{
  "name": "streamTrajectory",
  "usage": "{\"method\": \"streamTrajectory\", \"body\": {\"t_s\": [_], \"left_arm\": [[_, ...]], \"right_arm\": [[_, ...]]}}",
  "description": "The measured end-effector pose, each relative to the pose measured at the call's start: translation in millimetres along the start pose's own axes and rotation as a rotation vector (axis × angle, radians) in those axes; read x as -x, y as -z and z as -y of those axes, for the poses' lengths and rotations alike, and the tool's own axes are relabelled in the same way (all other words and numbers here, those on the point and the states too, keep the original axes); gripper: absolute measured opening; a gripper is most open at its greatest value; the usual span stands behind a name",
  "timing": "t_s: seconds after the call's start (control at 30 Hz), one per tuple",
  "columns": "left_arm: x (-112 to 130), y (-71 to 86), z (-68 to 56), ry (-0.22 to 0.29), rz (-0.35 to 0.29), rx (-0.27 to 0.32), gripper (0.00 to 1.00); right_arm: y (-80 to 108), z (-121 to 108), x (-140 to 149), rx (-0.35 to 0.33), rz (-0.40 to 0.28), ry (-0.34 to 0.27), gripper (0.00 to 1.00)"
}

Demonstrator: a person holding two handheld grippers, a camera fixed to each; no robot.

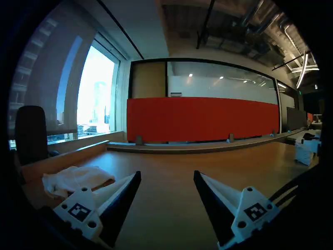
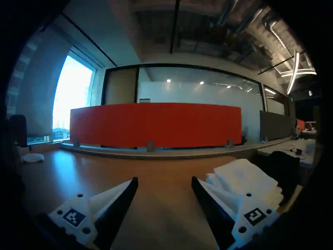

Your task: Fold towel

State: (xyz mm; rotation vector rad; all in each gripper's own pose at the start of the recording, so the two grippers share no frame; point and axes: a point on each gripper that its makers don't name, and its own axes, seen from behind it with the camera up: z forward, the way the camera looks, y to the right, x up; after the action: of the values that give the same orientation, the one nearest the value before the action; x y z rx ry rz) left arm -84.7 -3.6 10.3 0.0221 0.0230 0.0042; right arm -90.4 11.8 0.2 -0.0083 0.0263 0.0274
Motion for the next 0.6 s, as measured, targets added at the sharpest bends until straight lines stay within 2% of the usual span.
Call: {"method": "streamTrajectory", "body": {"t_s": [0.6], "left_arm": [[-4.5, 1.5, 0.7, 0.000, 0.001, 0.000, 0.94]], "right_arm": [[-0.4, 0.6, -0.9, 0.000, 0.000, 0.000, 0.99]]}}
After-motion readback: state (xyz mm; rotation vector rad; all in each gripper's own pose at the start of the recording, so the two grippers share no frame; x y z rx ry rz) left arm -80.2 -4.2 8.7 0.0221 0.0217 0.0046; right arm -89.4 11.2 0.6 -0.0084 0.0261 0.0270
